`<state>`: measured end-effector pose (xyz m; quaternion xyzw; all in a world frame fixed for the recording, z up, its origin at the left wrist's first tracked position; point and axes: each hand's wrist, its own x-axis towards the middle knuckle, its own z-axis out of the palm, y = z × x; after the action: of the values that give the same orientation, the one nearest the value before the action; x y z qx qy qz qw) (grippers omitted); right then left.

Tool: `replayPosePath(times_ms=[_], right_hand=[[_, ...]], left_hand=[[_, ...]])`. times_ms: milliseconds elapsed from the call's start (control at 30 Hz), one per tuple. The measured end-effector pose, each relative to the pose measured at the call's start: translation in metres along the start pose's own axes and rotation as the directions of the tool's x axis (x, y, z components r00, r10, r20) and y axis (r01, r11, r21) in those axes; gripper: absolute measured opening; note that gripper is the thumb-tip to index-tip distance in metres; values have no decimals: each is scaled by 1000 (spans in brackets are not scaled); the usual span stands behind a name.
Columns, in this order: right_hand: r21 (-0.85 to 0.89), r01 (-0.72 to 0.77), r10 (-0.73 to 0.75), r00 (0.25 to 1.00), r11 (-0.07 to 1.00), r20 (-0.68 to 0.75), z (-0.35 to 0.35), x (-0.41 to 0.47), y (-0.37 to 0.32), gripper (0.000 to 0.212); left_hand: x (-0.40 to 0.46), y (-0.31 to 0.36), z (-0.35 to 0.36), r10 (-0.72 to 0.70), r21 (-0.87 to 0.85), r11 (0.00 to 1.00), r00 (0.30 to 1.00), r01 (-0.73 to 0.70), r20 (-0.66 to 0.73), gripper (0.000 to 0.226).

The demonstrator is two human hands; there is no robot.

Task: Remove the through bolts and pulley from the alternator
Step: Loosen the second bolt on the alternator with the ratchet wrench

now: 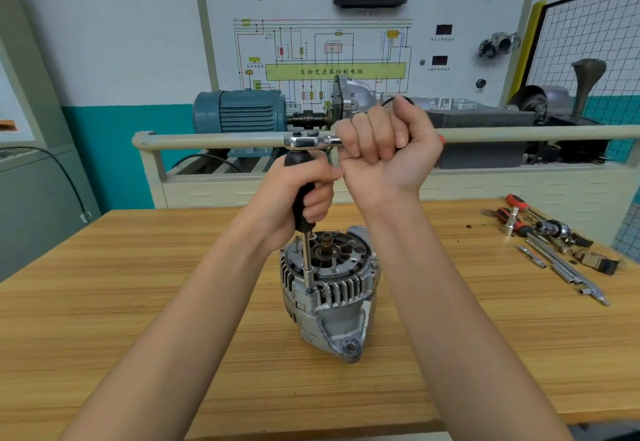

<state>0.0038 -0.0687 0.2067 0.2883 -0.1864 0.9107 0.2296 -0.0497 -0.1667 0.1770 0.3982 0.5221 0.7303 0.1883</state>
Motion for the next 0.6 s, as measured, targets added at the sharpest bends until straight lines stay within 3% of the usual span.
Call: replayPosePath(times_ms=[67,133,200,267,367,433,533,600], right_hand=[[88,-19,23,999,996,-50,-4,3,-3,47],[71,11,-7,999,997,-48,-5,1,-3,47],[-23,75,-75,997,997,7,-3,-3,1,49],[-174,210,-191,974,962,121,2,-10,11,51],[-423,498,-408,866,757,290,8,-22,34,42],[-482,558,-441,830,675,343,11,-28,44,39],[-447,487,-382,872,751,307,13,-26,39,42],[-349,363,-282,923,864,262,12,-20,28,48]], left_hand=[[1,1,0,-31,3,1000,998,31,56,37],[2,-1,0,-35,12,999,999,35,37,38],[3,-2,3,-5,39,999,999,6,-45,36],[3,-4,8,60,106,994,976,-39,-211,33],[2,-8,17,237,257,958,864,-131,-444,28],[1,-7,21,333,346,922,811,-173,-481,26],[0,-9,16,295,286,945,800,-161,-523,37],[-3,-8,11,209,195,972,868,-132,-451,41]])
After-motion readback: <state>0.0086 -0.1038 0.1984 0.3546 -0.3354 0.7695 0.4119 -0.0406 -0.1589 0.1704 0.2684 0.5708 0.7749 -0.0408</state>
